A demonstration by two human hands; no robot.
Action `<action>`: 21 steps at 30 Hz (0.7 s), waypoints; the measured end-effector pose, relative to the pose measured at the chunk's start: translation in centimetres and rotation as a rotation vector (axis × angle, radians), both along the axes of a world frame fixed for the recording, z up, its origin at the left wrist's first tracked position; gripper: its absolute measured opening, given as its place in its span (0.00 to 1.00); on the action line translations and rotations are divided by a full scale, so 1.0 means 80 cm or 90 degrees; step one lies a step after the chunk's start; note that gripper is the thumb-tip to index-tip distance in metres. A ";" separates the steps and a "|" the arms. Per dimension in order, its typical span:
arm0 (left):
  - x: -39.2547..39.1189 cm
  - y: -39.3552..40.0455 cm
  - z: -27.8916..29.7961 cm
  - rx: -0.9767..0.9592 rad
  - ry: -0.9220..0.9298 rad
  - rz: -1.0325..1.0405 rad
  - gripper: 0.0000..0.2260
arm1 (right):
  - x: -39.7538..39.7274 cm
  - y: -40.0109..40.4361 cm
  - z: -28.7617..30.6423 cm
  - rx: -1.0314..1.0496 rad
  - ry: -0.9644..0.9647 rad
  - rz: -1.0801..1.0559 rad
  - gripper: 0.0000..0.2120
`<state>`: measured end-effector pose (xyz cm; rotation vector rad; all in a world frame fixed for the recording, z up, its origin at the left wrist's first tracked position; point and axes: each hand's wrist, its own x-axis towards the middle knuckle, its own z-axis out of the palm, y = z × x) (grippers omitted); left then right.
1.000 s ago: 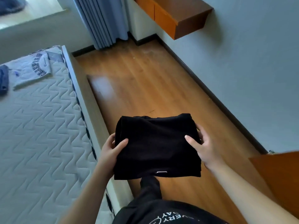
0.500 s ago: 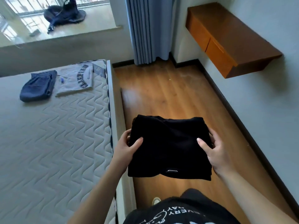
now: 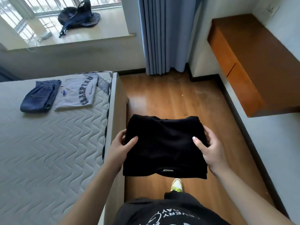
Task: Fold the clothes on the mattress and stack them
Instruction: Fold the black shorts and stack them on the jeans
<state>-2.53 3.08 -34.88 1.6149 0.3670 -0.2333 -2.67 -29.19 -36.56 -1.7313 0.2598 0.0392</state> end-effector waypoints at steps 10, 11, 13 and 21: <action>0.181 0.014 0.003 -0.039 0.004 0.101 0.24 | 0.244 0.024 0.014 0.035 -0.002 0.092 0.24; 0.201 0.021 0.000 -0.042 0.002 0.110 0.24 | 0.270 0.031 0.012 0.036 -0.004 0.100 0.24; 0.243 0.037 -0.005 -0.046 -0.003 0.127 0.25 | 0.323 0.048 0.008 0.035 -0.007 0.117 0.23; 0.417 0.117 -0.006 -0.056 -0.028 0.159 0.21 | 0.522 0.135 0.007 0.025 -0.023 0.157 0.24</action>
